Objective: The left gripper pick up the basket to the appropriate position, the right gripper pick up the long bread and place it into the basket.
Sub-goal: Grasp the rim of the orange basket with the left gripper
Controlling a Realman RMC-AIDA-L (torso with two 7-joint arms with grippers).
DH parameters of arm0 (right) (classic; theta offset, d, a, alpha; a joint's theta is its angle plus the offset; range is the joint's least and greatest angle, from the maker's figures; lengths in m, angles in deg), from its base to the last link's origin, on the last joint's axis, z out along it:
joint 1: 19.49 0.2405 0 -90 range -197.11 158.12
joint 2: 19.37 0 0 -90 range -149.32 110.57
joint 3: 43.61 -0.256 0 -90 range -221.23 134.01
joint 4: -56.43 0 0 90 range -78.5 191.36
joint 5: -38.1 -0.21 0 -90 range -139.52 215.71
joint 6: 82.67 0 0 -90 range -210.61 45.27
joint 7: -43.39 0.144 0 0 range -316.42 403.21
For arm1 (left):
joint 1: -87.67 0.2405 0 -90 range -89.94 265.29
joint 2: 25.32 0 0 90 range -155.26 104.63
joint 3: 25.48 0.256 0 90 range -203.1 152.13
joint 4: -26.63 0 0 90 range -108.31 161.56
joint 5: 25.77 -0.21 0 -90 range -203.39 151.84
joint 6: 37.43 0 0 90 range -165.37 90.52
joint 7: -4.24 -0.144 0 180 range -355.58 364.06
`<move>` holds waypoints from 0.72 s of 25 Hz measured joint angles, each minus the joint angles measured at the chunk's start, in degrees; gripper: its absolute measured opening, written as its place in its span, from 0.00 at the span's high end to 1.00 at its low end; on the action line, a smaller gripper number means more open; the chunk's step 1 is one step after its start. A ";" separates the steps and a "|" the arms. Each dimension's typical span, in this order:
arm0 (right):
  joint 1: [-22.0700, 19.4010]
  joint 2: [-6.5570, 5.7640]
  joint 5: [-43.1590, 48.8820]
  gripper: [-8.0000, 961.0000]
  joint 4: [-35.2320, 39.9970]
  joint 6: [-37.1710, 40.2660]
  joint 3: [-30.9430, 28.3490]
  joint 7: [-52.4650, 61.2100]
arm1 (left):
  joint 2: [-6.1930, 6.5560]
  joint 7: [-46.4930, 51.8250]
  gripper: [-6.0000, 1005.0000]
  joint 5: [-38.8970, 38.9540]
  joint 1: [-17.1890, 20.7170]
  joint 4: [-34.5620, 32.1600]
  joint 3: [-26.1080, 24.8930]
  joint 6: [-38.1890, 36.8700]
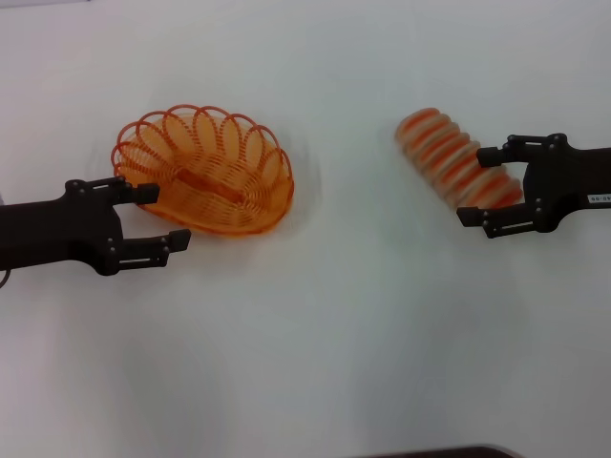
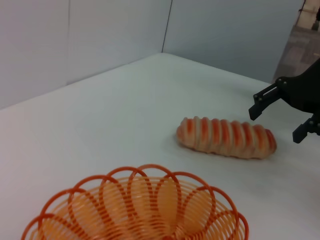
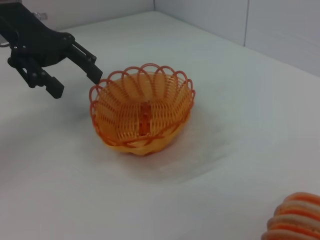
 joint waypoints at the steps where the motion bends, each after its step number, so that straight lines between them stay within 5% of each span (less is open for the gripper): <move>1: 0.00 -0.01 -0.01 0.03 0.00 0.00 -0.01 -0.01 | -0.14 0.00 0.21 0.05 0.00 -0.38 0.01 -0.24; 18: 0.94 0.14 -0.23 0.03 0.70 0.21 -1.15 -0.88 | -0.53 0.39 0.21 0.76 -0.10 -1.29 -1.83 -0.46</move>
